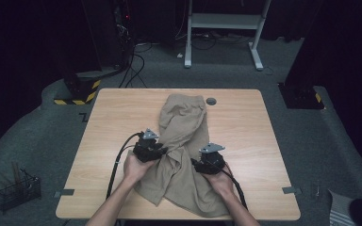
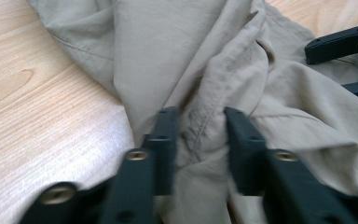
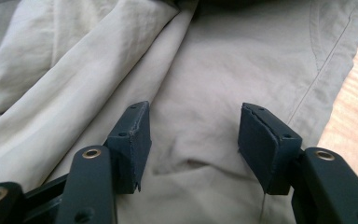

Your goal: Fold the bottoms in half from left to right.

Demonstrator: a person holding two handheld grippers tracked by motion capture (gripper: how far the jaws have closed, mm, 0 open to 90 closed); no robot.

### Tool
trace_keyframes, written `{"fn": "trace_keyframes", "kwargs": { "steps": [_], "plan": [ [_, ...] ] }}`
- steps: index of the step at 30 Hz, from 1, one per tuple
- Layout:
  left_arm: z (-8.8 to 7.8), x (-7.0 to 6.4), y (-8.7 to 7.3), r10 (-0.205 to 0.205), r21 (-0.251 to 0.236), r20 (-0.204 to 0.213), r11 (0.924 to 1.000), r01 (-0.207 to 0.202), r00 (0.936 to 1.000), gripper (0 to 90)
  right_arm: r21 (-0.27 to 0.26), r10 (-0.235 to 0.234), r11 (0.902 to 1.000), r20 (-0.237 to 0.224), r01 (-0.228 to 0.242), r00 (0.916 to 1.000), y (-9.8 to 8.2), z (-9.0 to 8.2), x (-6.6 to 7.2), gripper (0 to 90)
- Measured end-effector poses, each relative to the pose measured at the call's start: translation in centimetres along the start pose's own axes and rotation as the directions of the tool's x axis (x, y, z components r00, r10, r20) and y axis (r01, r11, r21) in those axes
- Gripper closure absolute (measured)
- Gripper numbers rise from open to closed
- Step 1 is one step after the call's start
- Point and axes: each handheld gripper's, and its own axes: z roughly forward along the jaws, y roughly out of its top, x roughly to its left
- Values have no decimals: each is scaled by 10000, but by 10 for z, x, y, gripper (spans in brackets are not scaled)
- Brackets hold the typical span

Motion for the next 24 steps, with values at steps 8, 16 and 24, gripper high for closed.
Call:
{"fn": "trace_keyframes", "kwargs": {
  "steps": [8,16,24],
  "plan": [
    [14,7,32,302,-219,-802,9992,-320,9963,885,-119,71,9999,132,-69,9999,21,24,-15,436],
    [-3,-1,34,404,-924,-615,9947,-460,9973,583,-93,436,9990,459,-433,9980,28,28,-26,437],
    [-21,-27,7,670,-881,-524,9935,-715,9964,451,-445,630,9970,77,-626,9980,11,-11,-13,443]
  ]
}}
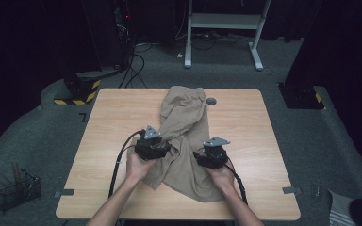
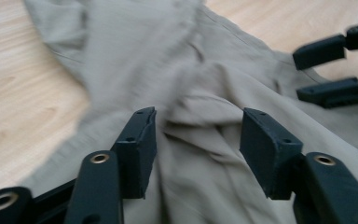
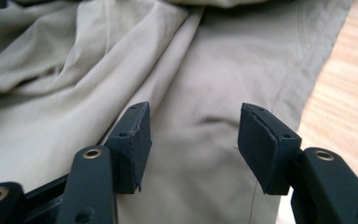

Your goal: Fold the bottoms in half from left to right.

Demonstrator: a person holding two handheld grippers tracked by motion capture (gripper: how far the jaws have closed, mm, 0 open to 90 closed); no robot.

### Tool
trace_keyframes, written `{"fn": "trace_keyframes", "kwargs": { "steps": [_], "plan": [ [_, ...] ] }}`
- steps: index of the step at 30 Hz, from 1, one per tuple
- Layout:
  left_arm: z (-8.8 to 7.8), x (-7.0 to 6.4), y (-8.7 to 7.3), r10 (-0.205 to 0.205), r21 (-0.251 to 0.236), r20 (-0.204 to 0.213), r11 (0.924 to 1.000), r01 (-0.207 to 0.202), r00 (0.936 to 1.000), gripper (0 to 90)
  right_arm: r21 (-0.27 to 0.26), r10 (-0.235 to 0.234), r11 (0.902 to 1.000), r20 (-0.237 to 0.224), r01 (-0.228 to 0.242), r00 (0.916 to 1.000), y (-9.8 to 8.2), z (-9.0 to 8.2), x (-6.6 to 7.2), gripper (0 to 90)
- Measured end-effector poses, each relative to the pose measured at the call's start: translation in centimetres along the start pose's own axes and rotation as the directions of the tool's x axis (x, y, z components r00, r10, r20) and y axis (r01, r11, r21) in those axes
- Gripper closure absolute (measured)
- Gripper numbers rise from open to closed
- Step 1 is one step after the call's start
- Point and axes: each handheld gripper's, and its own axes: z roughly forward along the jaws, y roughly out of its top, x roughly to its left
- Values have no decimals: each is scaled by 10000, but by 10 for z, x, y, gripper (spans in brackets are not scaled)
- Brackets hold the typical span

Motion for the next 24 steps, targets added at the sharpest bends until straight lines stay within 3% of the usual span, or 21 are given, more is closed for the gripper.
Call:
{"fn": "trace_keyframes", "kwargs": {
  "steps": [5,8,14,17,18,20,24],
  "plan": [
    [-5,-32,-13,680,89,284,9976,-683,9973,429,392,-97,9992,171,90,9998,-9,4,-2,453],
    [3,-38,-21,894,487,41,9948,-895,9960,458,443,-232,9988,323,218,9992,-12,10,-3,468],
    [30,-28,-31,1135,1401,-914,9851,-1001,9893,553,260,-327,9992,340,318,9989,-9,15,-8,466],
    [39,-20,-28,1209,1411,-1055,9844,-1055,9870,682,219,-457,9988,485,447,9978,-4,21,-13,467],
    [41,-19,-26,1321,1454,-1159,9827,-1148,9844,745,209,-471,9987,623,458,9969,-2,24,-15,466],
    [42,-14,-24,1182,1586,-1157,9824,-991,9862,833,191,-563,9983,831,549,9950,1,27,-17,467],
    [29,-14,-28,1352,1901,-1280,9756,-1095,9825,875,179,-452,9989,955,437,9944,3,29,-22,468]
  ]
}}
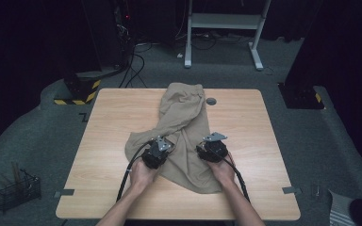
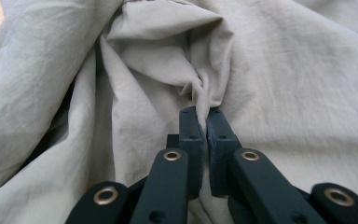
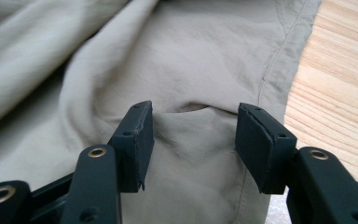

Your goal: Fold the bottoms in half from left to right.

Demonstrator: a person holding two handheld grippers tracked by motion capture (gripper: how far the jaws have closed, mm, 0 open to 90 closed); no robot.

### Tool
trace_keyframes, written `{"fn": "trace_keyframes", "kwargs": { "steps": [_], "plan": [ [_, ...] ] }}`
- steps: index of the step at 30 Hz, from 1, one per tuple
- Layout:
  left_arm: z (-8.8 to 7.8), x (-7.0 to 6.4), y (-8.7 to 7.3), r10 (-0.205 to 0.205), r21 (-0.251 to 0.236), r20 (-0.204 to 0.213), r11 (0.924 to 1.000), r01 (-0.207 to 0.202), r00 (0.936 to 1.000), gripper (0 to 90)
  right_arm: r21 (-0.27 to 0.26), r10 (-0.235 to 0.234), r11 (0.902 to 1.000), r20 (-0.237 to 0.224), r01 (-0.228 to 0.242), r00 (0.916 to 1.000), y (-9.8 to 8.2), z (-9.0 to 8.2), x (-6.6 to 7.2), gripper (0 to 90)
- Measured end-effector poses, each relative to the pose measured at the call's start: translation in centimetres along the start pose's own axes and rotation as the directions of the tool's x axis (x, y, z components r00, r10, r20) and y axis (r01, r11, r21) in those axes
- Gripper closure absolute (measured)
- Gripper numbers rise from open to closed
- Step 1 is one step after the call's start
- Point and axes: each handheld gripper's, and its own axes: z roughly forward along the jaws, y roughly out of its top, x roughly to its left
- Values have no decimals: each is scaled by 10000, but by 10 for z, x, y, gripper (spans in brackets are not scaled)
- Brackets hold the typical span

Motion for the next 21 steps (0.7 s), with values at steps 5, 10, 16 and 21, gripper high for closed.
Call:
{"fn": "trace_keyframes", "kwargs": {
  "steps": [5,10,16,21],
  "plan": [
    [-17,-2,-14,53,552,151,9985,-61,9999,869,1,-38,10000,25,38,10000,-1,-1,-1,467],
    [-33,2,-8,-370,-838,392,9957,402,9985,581,12,45,10000,60,-45,10000,-1,-1,0,467],
    [-41,32,6,-930,-1122,-247,9896,897,9954,426,-1092,128,9939,-382,-169,9992,1,-27,8,493],
    [-29,59,12,-1436,-720,-440,9875,1402,9887,395,-1082,-161,9941,-1160,34,9931,9,-37,21,488]
  ]
}}
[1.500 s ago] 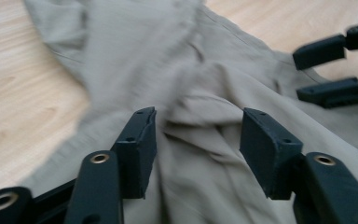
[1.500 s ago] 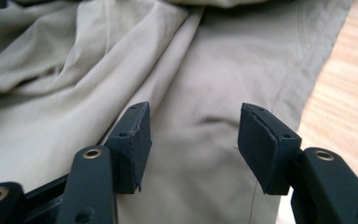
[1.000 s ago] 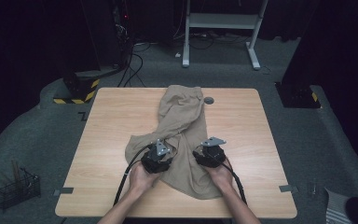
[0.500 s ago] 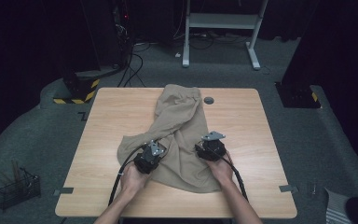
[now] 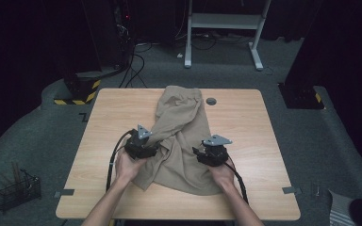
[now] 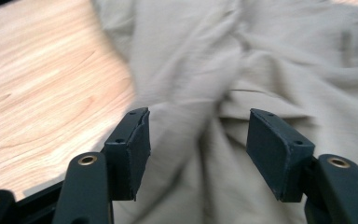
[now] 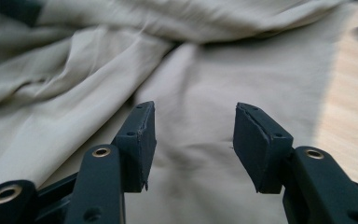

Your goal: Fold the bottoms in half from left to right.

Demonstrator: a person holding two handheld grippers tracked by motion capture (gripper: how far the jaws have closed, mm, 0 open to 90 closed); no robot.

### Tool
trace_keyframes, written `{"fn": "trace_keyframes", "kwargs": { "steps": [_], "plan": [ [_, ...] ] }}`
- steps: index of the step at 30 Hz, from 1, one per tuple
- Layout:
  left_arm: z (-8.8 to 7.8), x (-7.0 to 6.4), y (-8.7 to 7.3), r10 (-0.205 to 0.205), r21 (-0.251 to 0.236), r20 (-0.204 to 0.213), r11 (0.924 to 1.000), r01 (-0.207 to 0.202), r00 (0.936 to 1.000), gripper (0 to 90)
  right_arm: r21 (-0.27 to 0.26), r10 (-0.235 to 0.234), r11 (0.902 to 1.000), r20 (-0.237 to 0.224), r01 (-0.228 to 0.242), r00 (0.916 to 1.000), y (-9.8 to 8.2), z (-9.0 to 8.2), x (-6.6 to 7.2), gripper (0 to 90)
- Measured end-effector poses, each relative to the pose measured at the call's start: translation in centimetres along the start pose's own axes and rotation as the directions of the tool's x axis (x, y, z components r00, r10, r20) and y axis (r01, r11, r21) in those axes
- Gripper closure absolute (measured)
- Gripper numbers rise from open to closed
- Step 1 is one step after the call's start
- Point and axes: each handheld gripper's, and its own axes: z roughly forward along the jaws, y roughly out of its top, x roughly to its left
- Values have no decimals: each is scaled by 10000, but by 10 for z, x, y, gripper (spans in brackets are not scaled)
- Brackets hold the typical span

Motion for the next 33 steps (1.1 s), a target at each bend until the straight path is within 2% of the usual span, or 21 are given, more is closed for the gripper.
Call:
{"fn": "trace_keyframes", "kwargs": {
  "steps": [1,3,5,6,9,11,12,13,17,19,21,23,25,27,29,31,33],
  "plan": [
    [4,4,1,-48,44,-85,10000,49,10000,393,181,-64,9998,-58,65,10000,-1,4,2,486],
    [12,10,5,-167,272,28,9995,166,9999,402,416,-117,9991,-86,120,9999,-4,12,5,484],
    [20,14,7,-95,492,290,9988,81,9995,454,581,-112,9982,-246,126,9996,-7,18,6,481],
    [24,16,8,-129,671,476,9977,97,9988,505,674,-226,9974,-311,247,9993,-8,21,8,480],
    [29,15,13,233,904,543,9955,-282,9983,694,987,-504,9937,-371,538,9980,-10,26,13,488],
    [24,11,19,409,816,729,9956,-468,9965,836,1095,-746,9909,-334,778,9967,-13,31,14,493],
    [21,10,22,443,747,792,9959,-503,9959,872,1100,-615,9918,-368,652,9974,-13,31,13,487],
    [17,9,27,444,671,882,9965,-504,9951,881,1136,-490,9921,-436,536,9978,-13,32,12,483],
    [-2,0,50,376,122,1383,9991,-397,9897,887,1147,-486,9919,-471,538,9977,-11,35,11,474],
    [-8,-9,63,321,-185,1770,9994,-293,9837,887,1132,-502,9921,-449,550,9977,-9,37,11,473],
    [-7,-24,77,228,-245,2287,9995,-177,9732,887,1148,-498,9919,-419,543,9979,-9,38,12,473],
    [0,-38,85,358,-161,2425,9993,-329,9695,886,1138,-502,9920,-399,545,9979,-9,38,12,473],
    [15,-53,90,514,61,2459,9985,-546,9679,883,1147,-495,9919,-423,541,9979,-8,38,11,467],
    [34,-62,91,307,249,2722,9989,-389,9618,879,1134,-509,9920,-393,551,9979,-9,38,11,466],
    [56,-69,88,-111,558,2904,9984,-54,9568,863,1163,-524,9917,-307,556,9982,-9,38,12,463],
    [66,-74,84,-146,786,2920,9969,-88,9563,805,1144,-527,9919,-232,550,9983,-9,37,13,463],
    [66,-78,81,43,813,2942,9963,-295,9557,722,1138,-455,9923,-255,481,9986,-10,36,12,462]
  ]
}}
